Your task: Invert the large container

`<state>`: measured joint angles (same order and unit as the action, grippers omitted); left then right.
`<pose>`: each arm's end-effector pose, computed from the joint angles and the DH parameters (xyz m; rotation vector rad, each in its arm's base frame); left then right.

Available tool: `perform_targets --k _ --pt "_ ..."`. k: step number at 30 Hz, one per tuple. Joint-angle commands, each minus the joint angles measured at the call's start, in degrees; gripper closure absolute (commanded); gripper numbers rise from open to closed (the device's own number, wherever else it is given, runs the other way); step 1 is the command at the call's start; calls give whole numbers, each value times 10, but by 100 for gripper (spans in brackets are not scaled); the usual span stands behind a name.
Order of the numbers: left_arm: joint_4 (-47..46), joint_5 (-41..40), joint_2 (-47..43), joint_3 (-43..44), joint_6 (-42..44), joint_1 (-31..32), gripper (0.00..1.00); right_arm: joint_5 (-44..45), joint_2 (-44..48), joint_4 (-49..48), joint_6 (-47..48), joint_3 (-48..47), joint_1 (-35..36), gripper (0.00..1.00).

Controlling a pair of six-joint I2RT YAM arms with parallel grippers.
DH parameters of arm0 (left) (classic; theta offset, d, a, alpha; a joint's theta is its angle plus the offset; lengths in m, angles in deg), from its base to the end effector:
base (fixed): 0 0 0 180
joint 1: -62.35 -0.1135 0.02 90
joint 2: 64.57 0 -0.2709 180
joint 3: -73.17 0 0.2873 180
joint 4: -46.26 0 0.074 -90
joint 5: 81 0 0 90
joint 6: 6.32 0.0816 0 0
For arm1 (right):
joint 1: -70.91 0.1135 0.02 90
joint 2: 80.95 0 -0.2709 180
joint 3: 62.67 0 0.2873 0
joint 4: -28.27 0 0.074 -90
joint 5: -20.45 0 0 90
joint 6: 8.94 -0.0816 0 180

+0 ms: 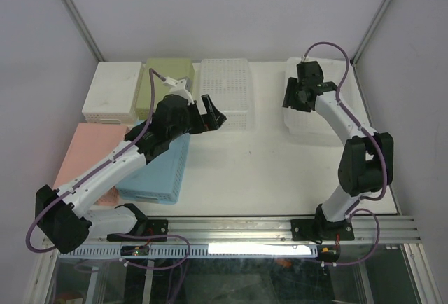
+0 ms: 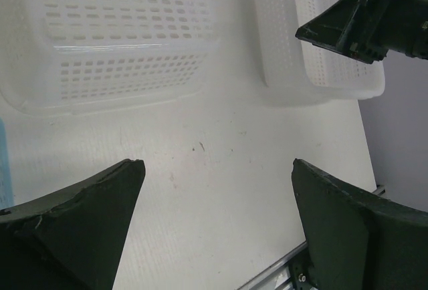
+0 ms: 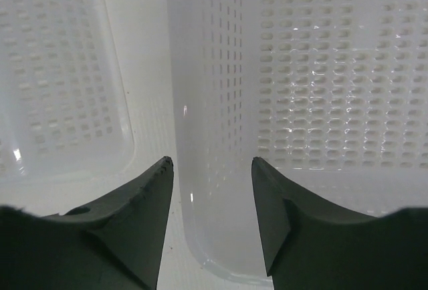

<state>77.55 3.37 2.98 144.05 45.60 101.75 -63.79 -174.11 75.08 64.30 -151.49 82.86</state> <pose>0.2682 -0.2099 0.3078 -0.0386 2.1384 -0.7225 0.4114 0.0787 0.2414 0.1468 2.4553 0.0952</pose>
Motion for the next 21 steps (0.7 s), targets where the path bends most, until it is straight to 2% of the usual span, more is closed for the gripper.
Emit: perform_targets --k 1,9,13,18,21 --pt "-24 20 0 1 11 2 1 19 -24 -29 10 -40 2 49" --pt "-24 27 16 9 18 2 1 9 -48 -36 14 -43 2 69" --pt "-23 33 22 9 19 2 1 3 -51 -33 18 -45 2 71" --pt "-24 37 27 7 21 2 1 -10 -57 -25 23 -53 2 66" --pt "-24 39 28 6 20 2 1 -4 -52 -27 21 -51 2 84"
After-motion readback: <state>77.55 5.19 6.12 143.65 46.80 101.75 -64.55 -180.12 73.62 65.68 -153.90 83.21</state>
